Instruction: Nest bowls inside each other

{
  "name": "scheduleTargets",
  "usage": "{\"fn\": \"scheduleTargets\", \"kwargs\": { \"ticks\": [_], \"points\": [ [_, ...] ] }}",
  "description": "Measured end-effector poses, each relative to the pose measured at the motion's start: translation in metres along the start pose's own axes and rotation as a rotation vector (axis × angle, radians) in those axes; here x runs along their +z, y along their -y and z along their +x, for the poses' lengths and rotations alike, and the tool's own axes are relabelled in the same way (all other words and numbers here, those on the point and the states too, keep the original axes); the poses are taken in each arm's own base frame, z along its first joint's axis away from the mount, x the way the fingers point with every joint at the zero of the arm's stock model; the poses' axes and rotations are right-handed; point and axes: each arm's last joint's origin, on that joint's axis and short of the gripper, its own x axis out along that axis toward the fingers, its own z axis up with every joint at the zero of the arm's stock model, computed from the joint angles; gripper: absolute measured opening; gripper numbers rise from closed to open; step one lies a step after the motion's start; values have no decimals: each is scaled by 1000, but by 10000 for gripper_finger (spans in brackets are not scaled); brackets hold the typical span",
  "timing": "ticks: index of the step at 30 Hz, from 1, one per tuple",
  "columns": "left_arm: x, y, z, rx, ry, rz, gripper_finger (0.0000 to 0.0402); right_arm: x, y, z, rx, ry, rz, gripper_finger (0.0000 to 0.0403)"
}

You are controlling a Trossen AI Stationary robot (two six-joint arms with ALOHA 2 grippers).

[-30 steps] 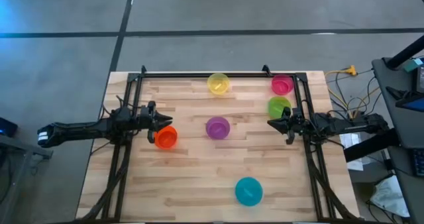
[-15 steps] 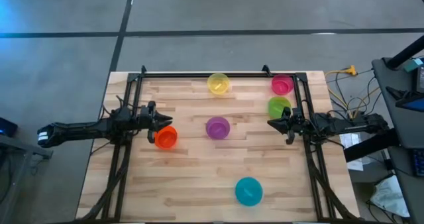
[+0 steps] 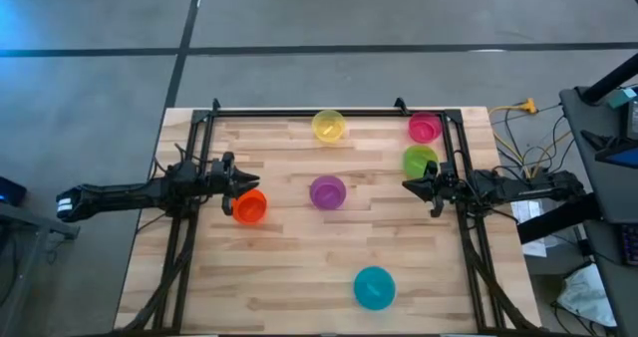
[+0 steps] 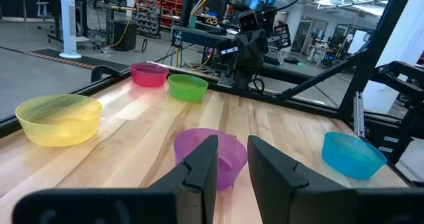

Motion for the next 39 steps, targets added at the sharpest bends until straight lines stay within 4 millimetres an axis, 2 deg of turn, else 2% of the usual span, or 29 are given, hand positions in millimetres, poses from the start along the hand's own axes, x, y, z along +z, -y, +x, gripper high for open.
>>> {"fn": "scheduleTargets", "kwargs": {
  "ticks": [10,14,19,22,27,34,39],
  "points": [
    [0,0,0,0,0,0,67,11,-6,-1,44,118,66,9],
    [0,0,0,0,0,0,67,6,-8,0,59,68,82,9],
    [0,0,0,-2,0,0,67,-8,-11,5,41,-69,128,9],
    [1,0,0,-7,6,0,67,-12,-15,9,15,-61,129,9],
    [4,1,-1,3,44,2,67,-6,-29,20,45,74,132,9],
    [14,1,-2,32,155,6,67,-9,-49,37,158,188,1,9],
    [14,1,-2,32,155,8,67,-10,-72,72,154,220,-125,9]
  ]
}}
